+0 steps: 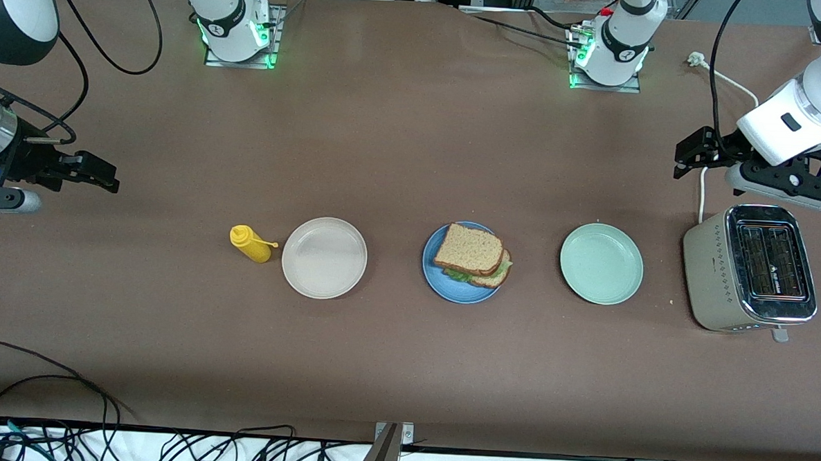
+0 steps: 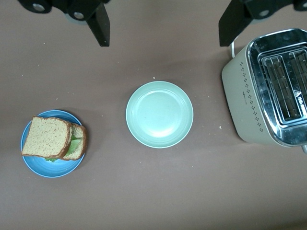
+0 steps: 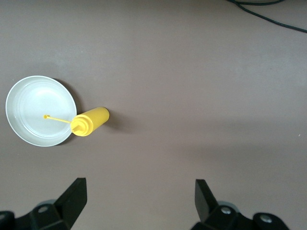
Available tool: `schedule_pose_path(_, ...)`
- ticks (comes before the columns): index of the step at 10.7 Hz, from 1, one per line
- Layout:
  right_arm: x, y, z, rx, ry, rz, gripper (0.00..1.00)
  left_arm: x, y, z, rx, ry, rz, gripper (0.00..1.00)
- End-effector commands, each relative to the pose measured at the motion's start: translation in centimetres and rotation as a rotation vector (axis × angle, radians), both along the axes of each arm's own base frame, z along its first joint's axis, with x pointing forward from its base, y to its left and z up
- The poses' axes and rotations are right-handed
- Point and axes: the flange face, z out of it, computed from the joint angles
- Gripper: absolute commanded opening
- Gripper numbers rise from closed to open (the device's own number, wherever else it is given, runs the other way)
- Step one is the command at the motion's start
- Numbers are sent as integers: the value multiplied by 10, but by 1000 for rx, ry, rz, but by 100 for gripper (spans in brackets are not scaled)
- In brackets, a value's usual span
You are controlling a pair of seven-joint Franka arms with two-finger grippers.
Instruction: Make sandwich in blue plate with both arms
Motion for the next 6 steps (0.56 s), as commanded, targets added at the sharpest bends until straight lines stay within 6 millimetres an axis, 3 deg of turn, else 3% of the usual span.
schedule_pose_path(1,-3,-4,10,-13,-2,-4,100,-9,0,1,12,11,29,100)
schedule_pose_path(6,-5,-2,13,-19,-8,1,100,-6,-4,3,19,39,21,100)
